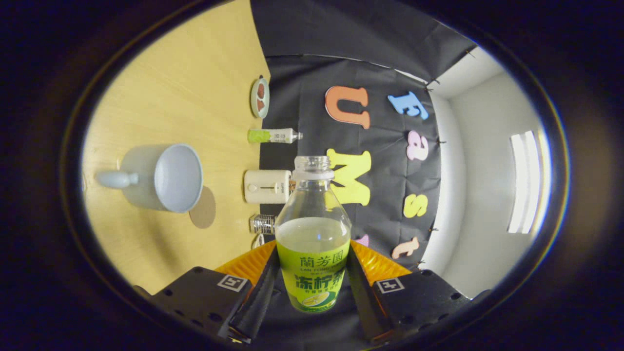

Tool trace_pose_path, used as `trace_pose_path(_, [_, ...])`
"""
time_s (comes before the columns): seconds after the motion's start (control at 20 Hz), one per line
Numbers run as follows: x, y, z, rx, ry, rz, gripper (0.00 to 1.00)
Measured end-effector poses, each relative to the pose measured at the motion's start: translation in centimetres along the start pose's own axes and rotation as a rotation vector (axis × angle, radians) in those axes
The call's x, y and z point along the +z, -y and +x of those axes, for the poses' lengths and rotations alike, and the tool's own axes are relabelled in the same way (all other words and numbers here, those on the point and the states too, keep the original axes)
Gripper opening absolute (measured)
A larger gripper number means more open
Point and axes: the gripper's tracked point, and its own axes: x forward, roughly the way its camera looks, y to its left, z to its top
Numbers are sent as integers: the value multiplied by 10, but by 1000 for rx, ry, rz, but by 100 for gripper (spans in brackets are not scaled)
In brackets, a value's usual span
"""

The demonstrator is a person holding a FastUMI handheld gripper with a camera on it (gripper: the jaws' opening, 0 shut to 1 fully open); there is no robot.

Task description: Take the bottle from table, then pour the juice into the cup, finally place the bottle on the coaster

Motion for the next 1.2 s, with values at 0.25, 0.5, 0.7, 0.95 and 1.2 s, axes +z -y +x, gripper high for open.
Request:
trace_pose_path(0.25, [10,-9,-1,29,-17,218,81])
trace_pose_path(0.5, [-4,2,-5,30,-66,476,81])
trace_pose_path(0.7, [-22,6,-3,28,-112,649,81])
trace_pose_path(0.95, [-39,15,0,36,-141,887,81])
trace_pose_path(1.2, [-36,23,-3,134,-104,1221,81])
